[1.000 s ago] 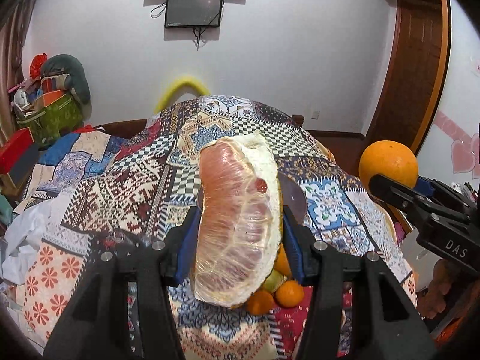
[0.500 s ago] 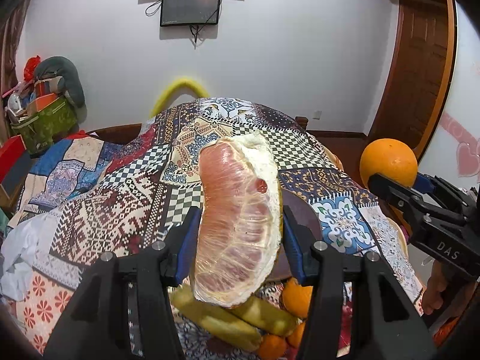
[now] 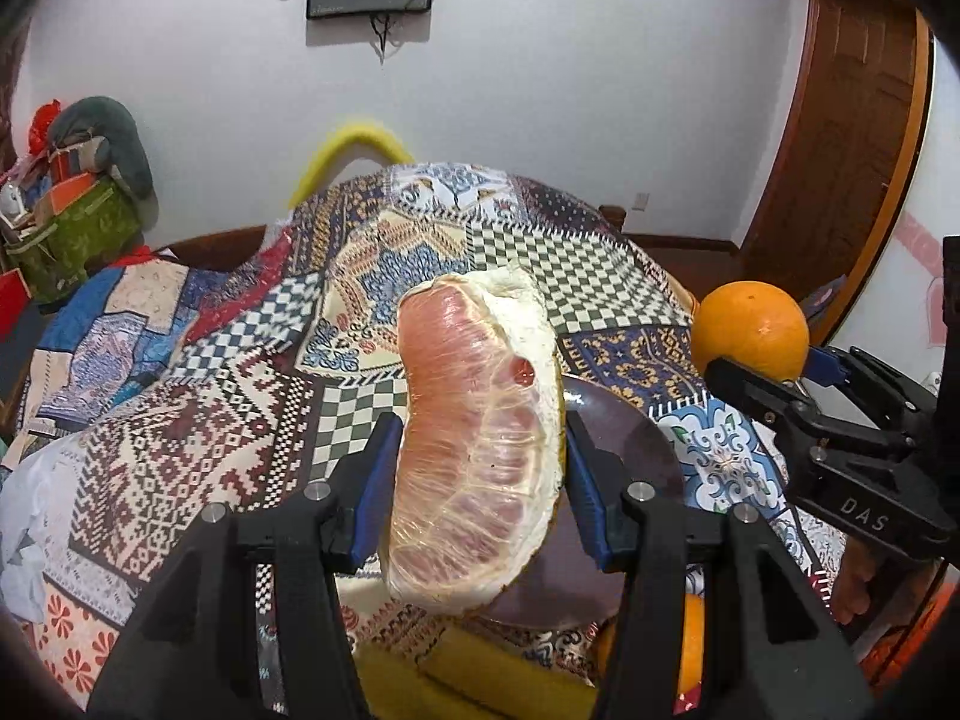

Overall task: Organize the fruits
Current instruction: 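Carry the pomelo segment and orange over the dark plate with both tools, then lower both fruits onto the plate and open both tools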

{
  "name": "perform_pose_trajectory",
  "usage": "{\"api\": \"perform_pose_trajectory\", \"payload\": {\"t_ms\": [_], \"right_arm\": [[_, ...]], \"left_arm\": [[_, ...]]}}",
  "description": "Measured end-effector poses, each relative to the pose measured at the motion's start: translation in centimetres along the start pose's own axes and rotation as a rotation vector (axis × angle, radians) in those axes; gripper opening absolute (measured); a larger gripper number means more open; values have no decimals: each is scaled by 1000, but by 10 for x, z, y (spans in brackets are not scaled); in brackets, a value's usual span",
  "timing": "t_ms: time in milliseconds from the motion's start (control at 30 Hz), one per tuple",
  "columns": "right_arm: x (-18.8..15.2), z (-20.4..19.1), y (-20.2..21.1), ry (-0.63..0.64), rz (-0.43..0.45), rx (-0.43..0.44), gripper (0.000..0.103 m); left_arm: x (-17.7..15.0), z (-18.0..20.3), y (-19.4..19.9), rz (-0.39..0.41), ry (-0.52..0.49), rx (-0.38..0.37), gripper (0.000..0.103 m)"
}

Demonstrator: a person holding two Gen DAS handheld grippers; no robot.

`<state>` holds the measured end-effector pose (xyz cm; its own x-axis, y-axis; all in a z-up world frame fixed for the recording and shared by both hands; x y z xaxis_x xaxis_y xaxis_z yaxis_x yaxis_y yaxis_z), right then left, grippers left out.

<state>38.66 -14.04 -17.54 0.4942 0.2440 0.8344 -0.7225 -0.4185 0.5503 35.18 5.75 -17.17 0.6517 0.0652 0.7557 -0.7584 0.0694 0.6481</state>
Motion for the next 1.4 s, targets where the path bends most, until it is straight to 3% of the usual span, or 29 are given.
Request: {"api": "perform_pose_trajectory", "payload": {"t_ms": [433,600,933,1200,1400], "right_arm": [[-7,2,-49,49,-135,19,60],[-15,4,-71,38,-207,30,60],[-27,5,-89,45,-295,48,60],[-29,-1,-94,92,-320,42,61],[-30,0,-92,81,-326,56,62]], "left_arm": [[-9,-10,-60,-154,-17,-4,52],[-9,-16,-75,-204,10,-40,52],[-14,-20,-98,-286,11,-42,52],[-20,-21,-108,-331,37,-53,52],[-13,-20,-101,-301,27,-51,57]]}}
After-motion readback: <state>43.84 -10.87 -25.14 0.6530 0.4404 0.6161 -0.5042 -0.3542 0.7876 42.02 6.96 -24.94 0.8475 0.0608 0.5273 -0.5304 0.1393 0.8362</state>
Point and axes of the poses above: each gripper's, at about its wrist camera, not at the fingertips, and y roughly against the way its jaws point, z to its right, x to its top, the point moved 3 cm from there along -y, roughly the way its jaws point, and after that the axes turned 3 degrees about z, right-handed, at the moved point
